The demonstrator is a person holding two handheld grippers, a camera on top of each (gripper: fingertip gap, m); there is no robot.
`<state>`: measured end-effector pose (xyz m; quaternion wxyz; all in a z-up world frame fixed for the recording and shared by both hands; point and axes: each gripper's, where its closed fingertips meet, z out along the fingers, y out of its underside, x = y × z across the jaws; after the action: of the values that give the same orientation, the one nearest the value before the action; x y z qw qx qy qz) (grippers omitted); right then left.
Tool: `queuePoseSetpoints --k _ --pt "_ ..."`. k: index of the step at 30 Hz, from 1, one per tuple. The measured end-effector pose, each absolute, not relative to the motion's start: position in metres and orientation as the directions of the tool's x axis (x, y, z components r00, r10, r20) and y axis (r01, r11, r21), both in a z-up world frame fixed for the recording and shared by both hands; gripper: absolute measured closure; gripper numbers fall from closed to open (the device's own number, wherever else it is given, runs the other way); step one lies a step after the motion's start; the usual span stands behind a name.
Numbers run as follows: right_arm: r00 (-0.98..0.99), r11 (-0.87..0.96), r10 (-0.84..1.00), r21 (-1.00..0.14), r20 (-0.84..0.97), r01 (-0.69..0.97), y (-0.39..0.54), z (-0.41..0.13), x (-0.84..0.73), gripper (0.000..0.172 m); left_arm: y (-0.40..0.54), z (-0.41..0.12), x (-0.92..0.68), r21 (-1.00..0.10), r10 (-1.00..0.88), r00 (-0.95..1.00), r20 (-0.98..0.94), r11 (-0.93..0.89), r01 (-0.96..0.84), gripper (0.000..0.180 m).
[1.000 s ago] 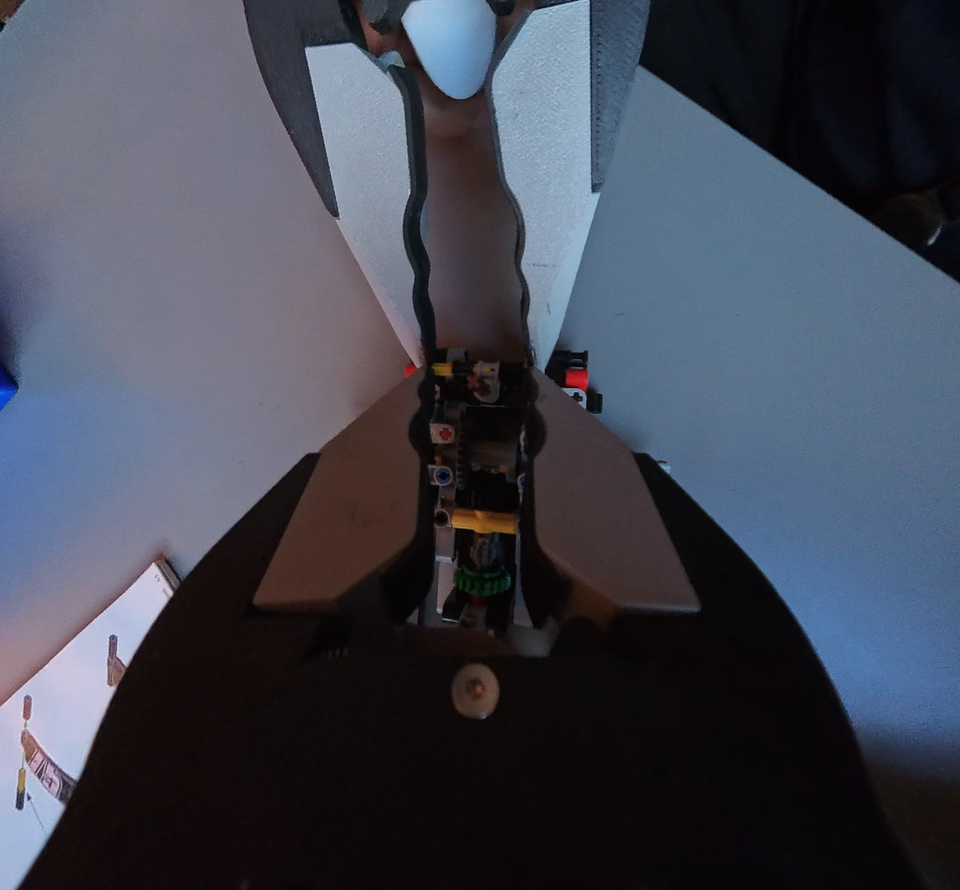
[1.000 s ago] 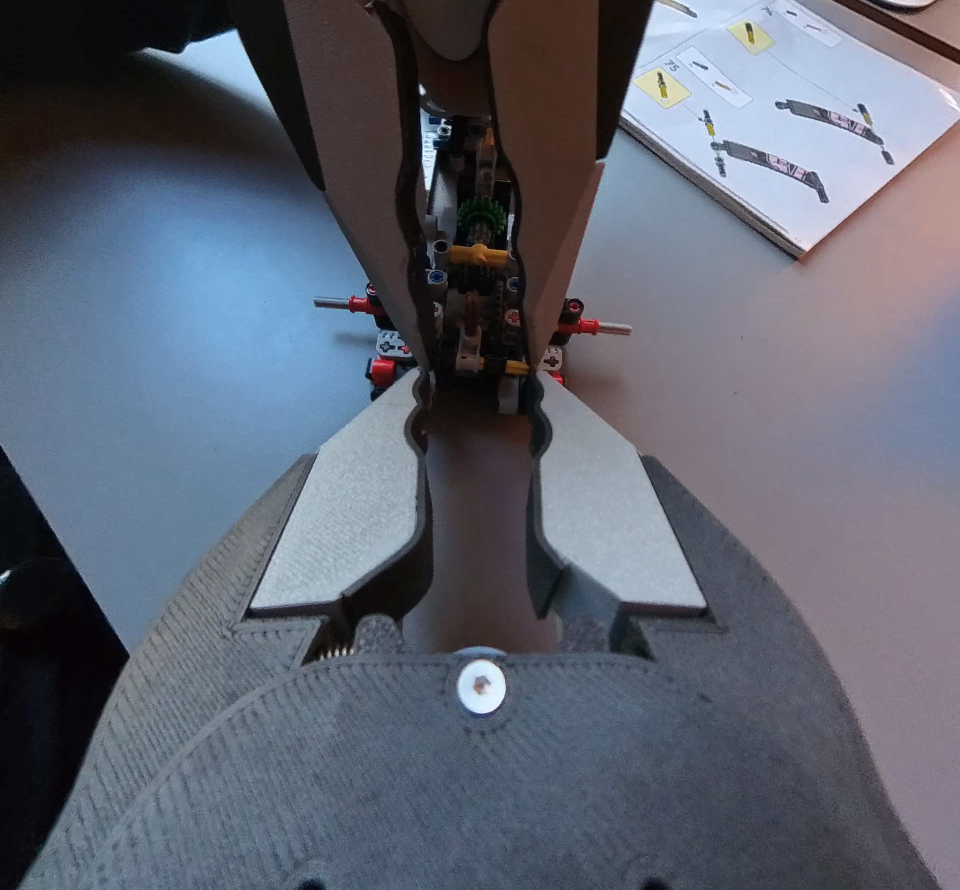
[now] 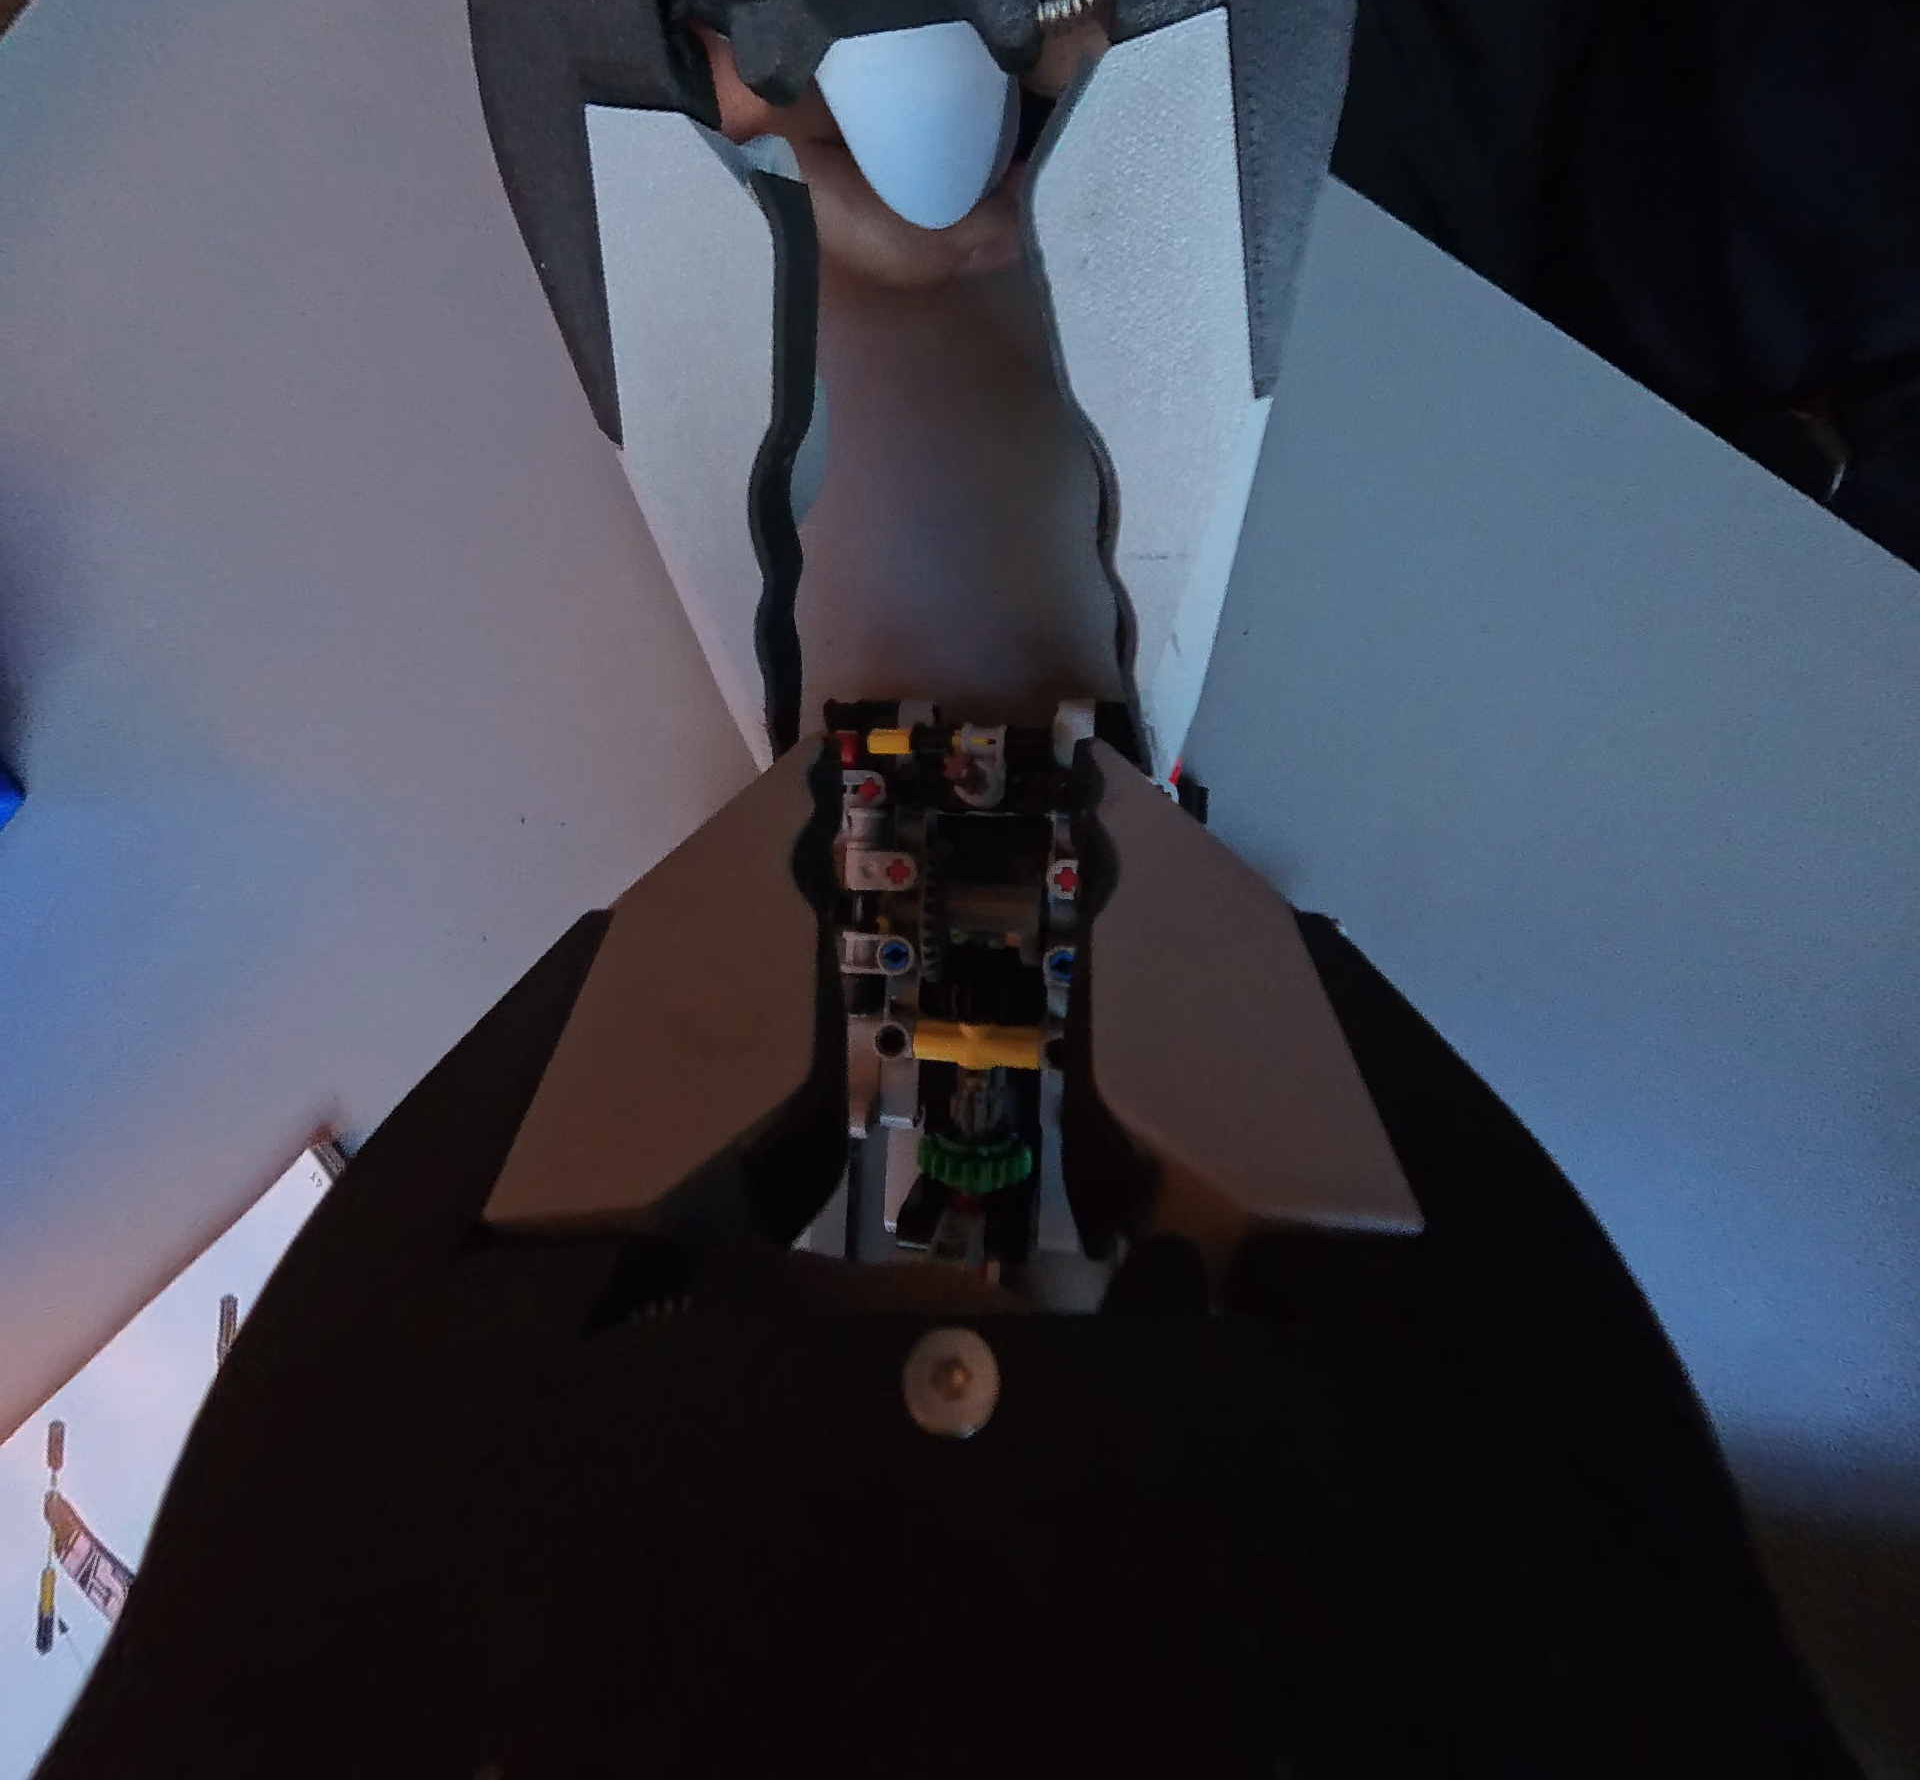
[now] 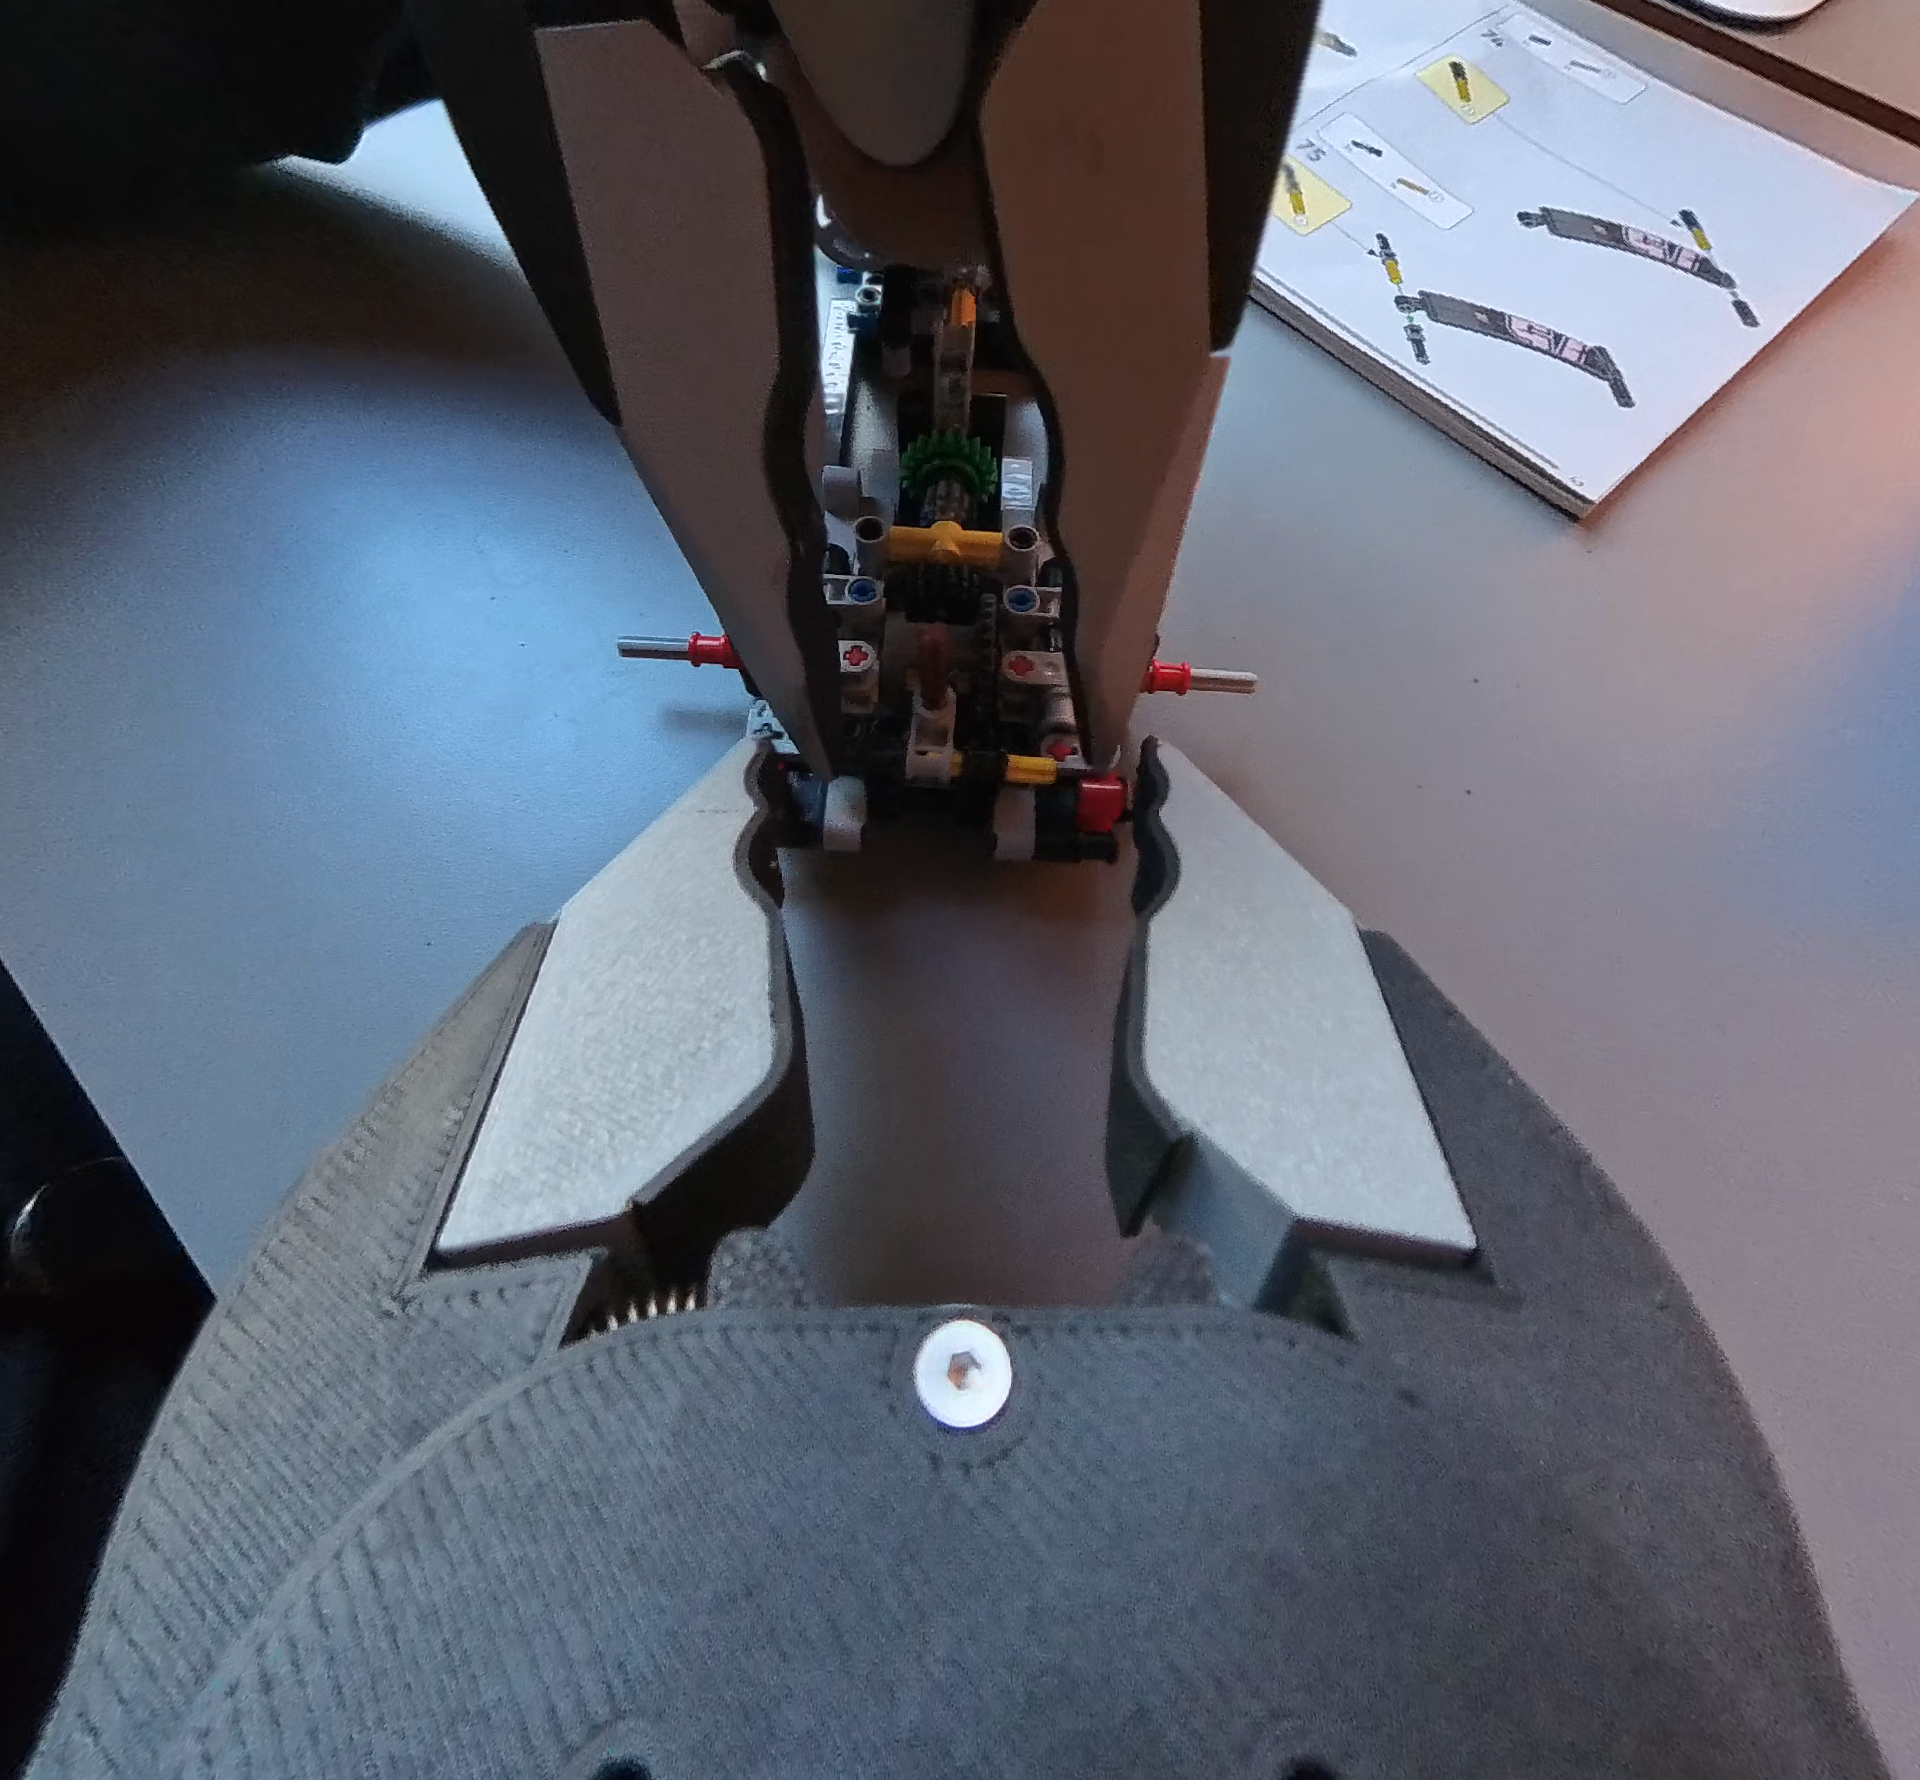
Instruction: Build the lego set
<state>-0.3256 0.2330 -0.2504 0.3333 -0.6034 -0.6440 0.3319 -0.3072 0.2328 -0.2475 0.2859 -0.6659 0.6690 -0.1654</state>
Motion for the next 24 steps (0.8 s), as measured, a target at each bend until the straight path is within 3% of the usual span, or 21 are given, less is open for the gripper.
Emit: queuePoseSetpoints --k 8,16,20,24 --pt "-0.055 0.017 0.998 -0.830 -0.016 0.558 0.233 -0.251 -0.327 0.113 0.233 -0.253 -0.304 -0.592 -0.995 0.024 -0.096 0.038 -0.805 0.146" --pt "-0.050 -0.004 0.998 -0.825 -0.039 0.565 0.233 -0.253 -0.331 0.109 0.233 -0.253 -0.305 -0.598 -0.996 0.026 -0.087 0.031 -0.801 0.147" --pt "-0.064 -0.083 0.987 -0.799 -0.150 0.596 0.229 -0.257 -0.336 0.102 0.232 -0.253 -0.305 -0.597 -0.995 0.026 -0.091 0.034 -0.802 0.147" --pt "-0.067 -0.047 0.992 -0.805 -0.107 0.591 0.229 -0.256 -0.336 0.105 0.232 -0.253 -0.306 -0.599 -0.997 0.030 -0.071 0.018 -0.801 0.147"
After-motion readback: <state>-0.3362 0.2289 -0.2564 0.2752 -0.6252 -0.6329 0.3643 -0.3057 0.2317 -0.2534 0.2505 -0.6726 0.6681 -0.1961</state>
